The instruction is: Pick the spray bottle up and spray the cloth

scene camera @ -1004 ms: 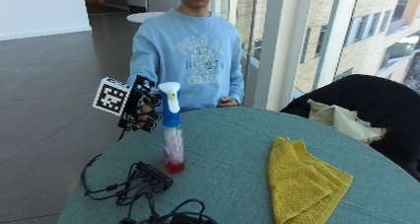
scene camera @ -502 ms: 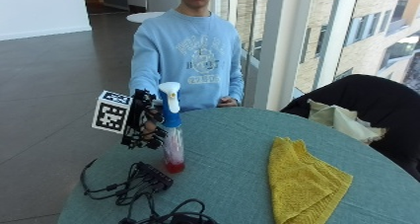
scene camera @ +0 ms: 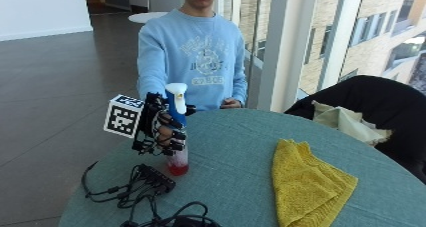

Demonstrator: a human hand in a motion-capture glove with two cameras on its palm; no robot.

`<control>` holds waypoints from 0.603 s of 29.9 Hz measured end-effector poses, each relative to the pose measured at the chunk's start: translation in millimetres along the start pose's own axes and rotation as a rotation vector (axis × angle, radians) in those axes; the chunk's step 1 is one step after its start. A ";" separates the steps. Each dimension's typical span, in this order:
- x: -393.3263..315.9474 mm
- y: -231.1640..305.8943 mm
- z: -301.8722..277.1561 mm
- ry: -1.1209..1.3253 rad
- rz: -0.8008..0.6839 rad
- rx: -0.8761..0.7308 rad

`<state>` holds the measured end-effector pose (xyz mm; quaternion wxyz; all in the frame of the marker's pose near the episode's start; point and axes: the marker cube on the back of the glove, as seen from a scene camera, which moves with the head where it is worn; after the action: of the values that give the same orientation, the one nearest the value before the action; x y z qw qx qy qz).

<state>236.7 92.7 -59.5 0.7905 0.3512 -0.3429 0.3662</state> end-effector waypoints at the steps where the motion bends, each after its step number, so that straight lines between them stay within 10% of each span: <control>1: 0.4 0.6 -0.4 0.011 0.000 0.012; 18: -21.6 -8.7 5.3 0.142 -0.064 -0.044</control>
<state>231.5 76.9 -76.7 0.8317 0.3177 -0.2827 0.3570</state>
